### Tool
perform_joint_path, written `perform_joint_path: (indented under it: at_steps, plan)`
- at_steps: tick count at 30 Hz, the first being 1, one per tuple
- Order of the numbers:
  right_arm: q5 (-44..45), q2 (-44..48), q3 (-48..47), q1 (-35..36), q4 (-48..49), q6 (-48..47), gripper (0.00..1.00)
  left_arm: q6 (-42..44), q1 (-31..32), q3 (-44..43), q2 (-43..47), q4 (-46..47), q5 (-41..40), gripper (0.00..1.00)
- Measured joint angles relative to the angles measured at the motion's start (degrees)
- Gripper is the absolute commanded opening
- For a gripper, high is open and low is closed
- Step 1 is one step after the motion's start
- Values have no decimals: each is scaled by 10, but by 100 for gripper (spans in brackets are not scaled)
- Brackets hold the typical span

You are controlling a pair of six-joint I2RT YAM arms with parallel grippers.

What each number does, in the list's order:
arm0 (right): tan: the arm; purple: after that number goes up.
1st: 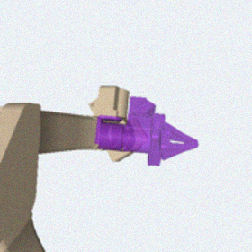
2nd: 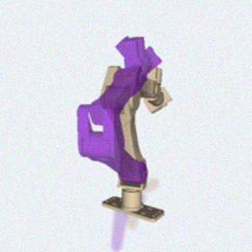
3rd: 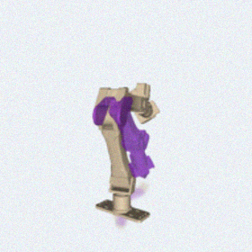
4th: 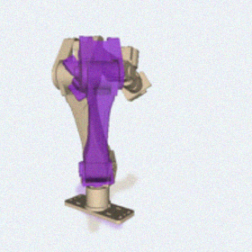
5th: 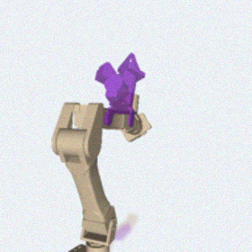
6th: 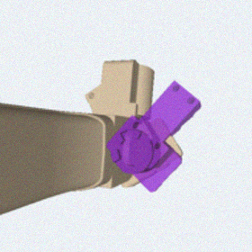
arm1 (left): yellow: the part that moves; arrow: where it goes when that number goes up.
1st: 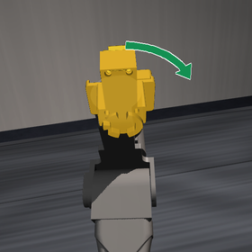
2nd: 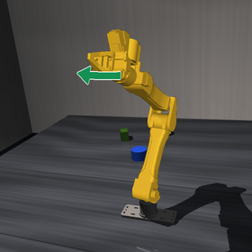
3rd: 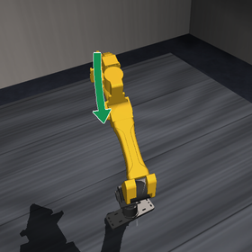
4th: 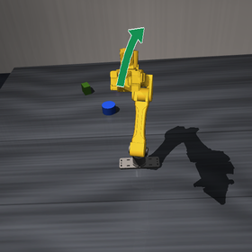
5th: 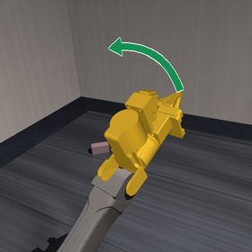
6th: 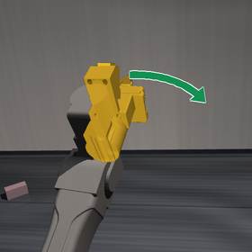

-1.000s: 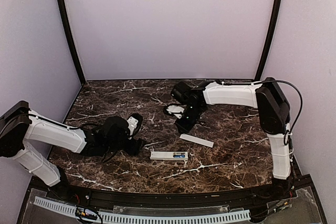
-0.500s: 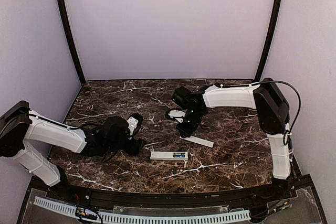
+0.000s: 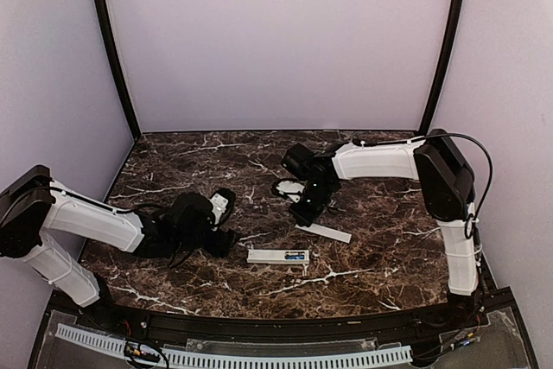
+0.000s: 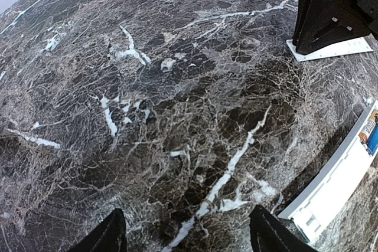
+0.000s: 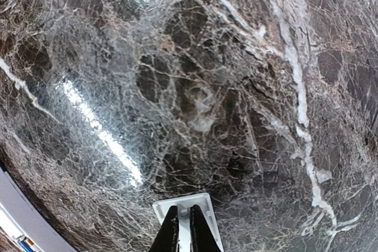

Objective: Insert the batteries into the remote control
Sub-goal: Pick up the battery cover at the center of the board.

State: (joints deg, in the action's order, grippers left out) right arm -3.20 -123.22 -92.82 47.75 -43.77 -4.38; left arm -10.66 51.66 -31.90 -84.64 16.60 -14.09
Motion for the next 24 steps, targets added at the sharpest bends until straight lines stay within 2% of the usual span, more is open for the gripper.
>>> perform_joint_path:
  at_steps: [6, 11, 24]
  plan:
    - [9, -1, 0, 4, 3, 2, 8, 0, 0, 0, -1, 0, 0, 71]
    - [18, -2, 0, 9, 5, 1, 0, 0, 0, 0, -1, 0, 0, 71]
    - [43, 2, -1, 16, 2, 22, 0, 0, 0, 0, -1, 0, 0, 71]
